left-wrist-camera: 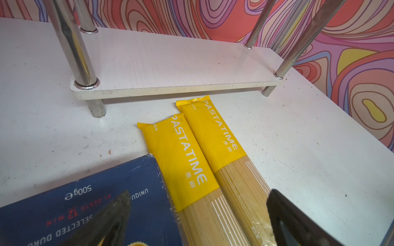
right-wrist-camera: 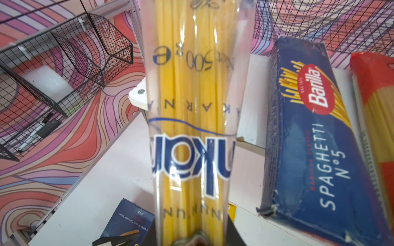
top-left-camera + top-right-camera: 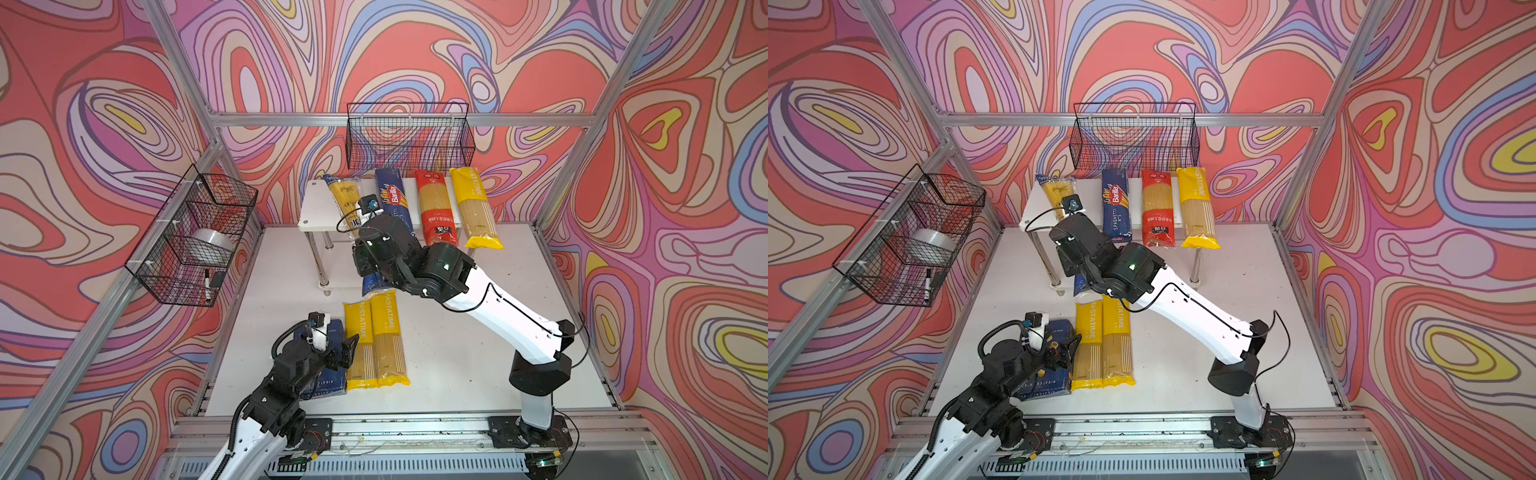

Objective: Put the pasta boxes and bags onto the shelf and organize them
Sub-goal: 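Lower the Ankara bag upright onto the shelf beside the Barilla box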

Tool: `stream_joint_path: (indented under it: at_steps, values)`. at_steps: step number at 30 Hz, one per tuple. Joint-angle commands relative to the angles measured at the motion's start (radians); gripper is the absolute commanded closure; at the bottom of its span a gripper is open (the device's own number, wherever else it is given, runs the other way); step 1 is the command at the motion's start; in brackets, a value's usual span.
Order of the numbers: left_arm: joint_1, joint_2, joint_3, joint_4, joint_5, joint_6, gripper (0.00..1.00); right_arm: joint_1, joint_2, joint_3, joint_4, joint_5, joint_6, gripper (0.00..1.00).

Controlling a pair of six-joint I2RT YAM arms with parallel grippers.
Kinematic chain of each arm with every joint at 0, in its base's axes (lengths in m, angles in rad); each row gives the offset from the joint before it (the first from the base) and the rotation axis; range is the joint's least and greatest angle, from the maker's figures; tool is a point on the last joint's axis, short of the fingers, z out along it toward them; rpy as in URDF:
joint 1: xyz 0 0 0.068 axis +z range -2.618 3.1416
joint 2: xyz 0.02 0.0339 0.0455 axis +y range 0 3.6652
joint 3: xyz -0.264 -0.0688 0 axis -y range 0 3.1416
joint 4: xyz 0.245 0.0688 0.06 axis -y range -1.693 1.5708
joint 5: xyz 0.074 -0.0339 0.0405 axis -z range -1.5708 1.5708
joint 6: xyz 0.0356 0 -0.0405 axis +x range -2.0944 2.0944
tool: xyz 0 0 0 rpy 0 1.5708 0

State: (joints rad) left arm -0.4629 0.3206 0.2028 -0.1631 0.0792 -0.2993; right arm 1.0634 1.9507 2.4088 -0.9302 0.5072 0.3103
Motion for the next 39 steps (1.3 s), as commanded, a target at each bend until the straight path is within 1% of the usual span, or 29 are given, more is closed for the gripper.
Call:
stream_joint_path:
  at_steps: [1,7,10,15,20,25,31,34,39]
  values:
    - [0.007,0.011,-0.002,0.025,0.013,0.009,0.00,-0.021,-0.012,0.052,0.162,0.003,-0.029,0.99]
    - [0.006,0.014,-0.002,0.029,0.013,0.009,0.00,-0.053,0.027,0.087,0.212,-0.012,-0.058,0.96]
    - [0.007,0.017,-0.003,0.029,0.011,0.011,0.00,-0.071,0.055,0.122,0.224,-0.021,-0.067,0.96]
    - [0.007,0.023,-0.002,0.032,0.014,0.011,0.00,-0.103,0.072,0.123,0.264,-0.041,-0.065,0.96]
    - [0.006,0.029,-0.001,0.035,0.016,0.011,0.00,-0.122,0.088,0.133,0.264,-0.043,-0.059,0.96]
    - [0.007,0.035,-0.001,0.040,0.015,0.012,0.00,-0.148,0.113,0.162,0.271,-0.079,-0.037,0.96]
    - [0.007,0.039,0.001,0.041,0.017,0.015,0.00,-0.158,0.138,0.179,0.296,-0.096,-0.031,0.95]
    - [0.007,0.038,0.001,0.042,0.016,0.017,0.00,-0.168,0.151,0.180,0.304,-0.103,-0.023,0.93]
    - [0.007,0.028,-0.003,0.039,0.017,0.019,0.00,-0.186,0.173,0.182,0.307,-0.111,-0.002,0.93]
